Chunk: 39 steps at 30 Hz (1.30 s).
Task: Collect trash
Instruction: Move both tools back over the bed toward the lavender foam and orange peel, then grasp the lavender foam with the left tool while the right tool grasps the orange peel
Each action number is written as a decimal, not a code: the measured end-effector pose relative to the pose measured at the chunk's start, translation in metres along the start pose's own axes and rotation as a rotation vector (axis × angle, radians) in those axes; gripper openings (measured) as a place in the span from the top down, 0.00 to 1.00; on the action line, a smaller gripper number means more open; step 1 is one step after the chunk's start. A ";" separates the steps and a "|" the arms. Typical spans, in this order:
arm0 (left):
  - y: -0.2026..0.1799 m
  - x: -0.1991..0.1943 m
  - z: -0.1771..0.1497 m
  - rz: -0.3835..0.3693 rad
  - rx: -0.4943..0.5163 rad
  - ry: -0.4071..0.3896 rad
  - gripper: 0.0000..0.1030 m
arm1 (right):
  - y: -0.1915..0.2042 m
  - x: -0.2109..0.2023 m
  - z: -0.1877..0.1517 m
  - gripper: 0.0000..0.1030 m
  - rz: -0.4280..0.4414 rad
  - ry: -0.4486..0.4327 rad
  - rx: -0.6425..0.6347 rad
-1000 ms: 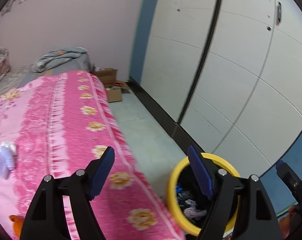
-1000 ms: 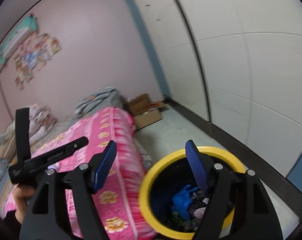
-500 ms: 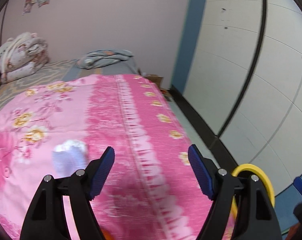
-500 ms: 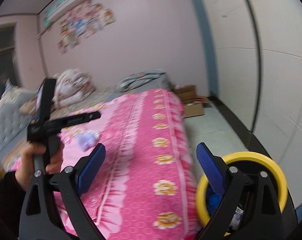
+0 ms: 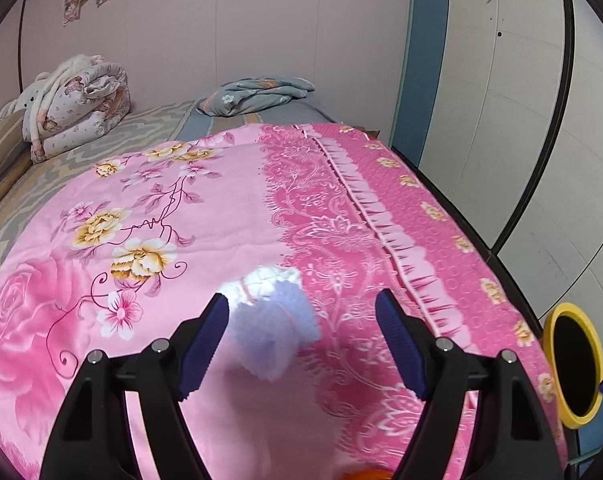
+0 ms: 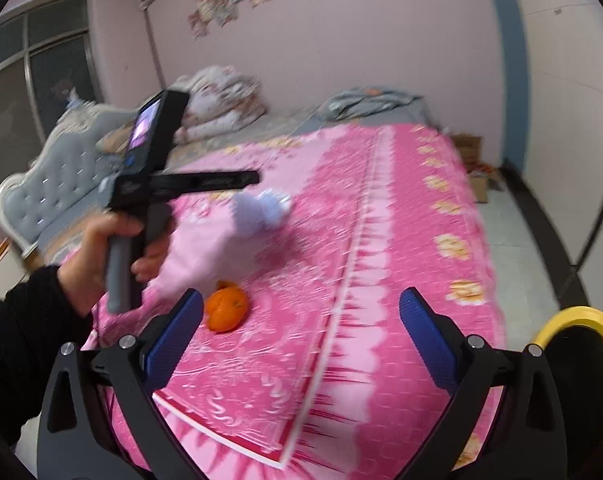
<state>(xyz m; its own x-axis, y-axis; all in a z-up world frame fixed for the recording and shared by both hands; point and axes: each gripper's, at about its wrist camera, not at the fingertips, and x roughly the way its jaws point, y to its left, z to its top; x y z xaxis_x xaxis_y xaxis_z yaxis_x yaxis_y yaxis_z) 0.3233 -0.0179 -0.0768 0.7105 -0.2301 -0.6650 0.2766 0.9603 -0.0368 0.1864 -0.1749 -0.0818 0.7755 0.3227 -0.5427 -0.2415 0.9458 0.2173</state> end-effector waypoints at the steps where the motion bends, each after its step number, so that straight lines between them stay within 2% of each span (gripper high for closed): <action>1: 0.003 0.004 0.001 0.000 0.002 0.001 0.30 | 0.004 0.007 -0.001 0.09 0.008 0.016 -0.010; 11: 0.027 0.060 0.007 -0.025 -0.011 0.059 0.30 | 0.033 0.083 -0.004 0.09 0.049 0.139 -0.076; 17: 0.032 0.087 0.003 -0.090 -0.023 0.090 0.30 | 0.042 0.118 -0.002 0.09 0.060 0.165 -0.094; 24: 0.029 0.105 0.002 -0.093 0.022 0.080 0.30 | 0.048 0.147 -0.003 0.09 0.056 0.202 -0.116; 25: 0.029 0.106 0.002 -0.092 0.028 0.076 0.30 | 0.049 0.151 -0.003 0.09 0.051 0.207 -0.117; 27: 0.027 0.108 0.001 -0.091 0.039 0.070 0.31 | 0.049 0.158 -0.004 0.19 0.047 0.220 -0.114; 31: 0.021 0.108 -0.004 -0.070 0.074 0.046 0.46 | 0.048 0.167 -0.005 0.23 0.060 0.247 -0.110; 32: 0.020 0.108 -0.004 -0.072 0.080 0.042 0.54 | 0.050 0.167 -0.006 0.27 0.064 0.247 -0.115; 37: 0.010 0.101 -0.008 -0.075 0.118 0.006 0.72 | 0.056 0.165 -0.008 0.47 0.076 0.246 -0.135; 38: 0.006 0.099 -0.009 -0.073 0.136 -0.001 0.77 | 0.057 0.165 -0.008 0.53 0.084 0.253 -0.133; 39: 0.003 0.098 -0.010 -0.069 0.148 -0.007 0.90 | 0.057 0.166 -0.009 0.62 0.099 0.262 -0.130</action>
<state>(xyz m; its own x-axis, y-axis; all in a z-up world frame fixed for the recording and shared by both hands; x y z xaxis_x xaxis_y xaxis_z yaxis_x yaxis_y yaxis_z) 0.3871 -0.0360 -0.1493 0.6906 -0.2963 -0.6597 0.4170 0.9085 0.0285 0.2961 -0.0667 -0.1668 0.5713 0.3964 -0.7187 -0.3940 0.9006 0.1836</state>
